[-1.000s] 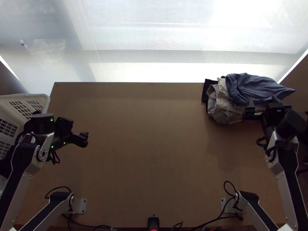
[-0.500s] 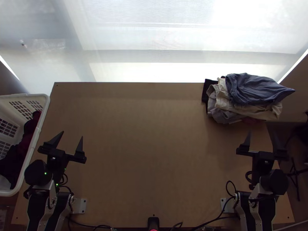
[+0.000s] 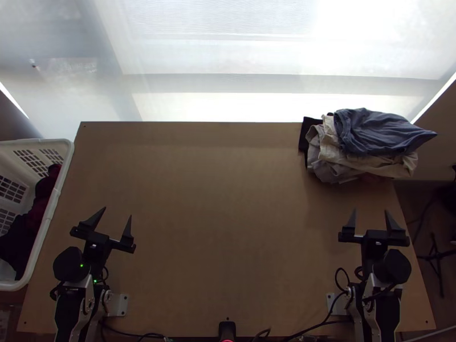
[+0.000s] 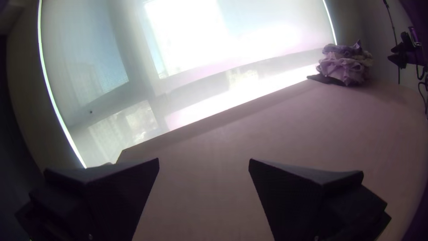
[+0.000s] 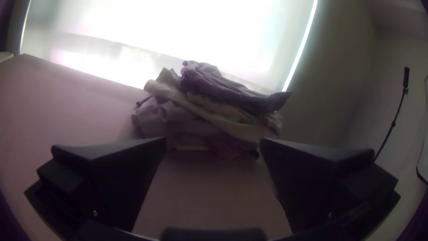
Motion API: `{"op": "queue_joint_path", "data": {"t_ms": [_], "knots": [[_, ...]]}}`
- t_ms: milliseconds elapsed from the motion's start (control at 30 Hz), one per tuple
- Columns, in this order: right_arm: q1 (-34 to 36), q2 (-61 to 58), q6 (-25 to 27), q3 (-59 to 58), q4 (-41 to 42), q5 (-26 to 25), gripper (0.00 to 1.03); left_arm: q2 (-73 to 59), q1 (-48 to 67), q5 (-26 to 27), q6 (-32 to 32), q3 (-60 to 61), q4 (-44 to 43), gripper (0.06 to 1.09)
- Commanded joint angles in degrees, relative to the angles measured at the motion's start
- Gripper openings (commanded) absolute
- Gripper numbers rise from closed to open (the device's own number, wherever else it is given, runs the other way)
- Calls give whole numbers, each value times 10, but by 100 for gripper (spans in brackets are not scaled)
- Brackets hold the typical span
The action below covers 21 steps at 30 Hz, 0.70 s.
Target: Fold the t-shirt
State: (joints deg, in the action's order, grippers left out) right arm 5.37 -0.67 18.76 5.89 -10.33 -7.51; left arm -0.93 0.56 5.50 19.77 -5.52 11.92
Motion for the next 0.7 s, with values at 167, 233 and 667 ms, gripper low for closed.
{"op": "queue_joint_path", "data": {"t_ms": [167, 233, 667], "knots": [[13, 8, 29, -5, -16, 4, 98, 10, -24, 0, 37, 11, 18, 104], [13, 8, 29, -5, -16, 4, 98, 10, -26, 0, 40, 11, 18, 104], [13, 8, 29, -4, -16, 4, 98, 9, -25, 6, 40, 11, 20, 104]]}}
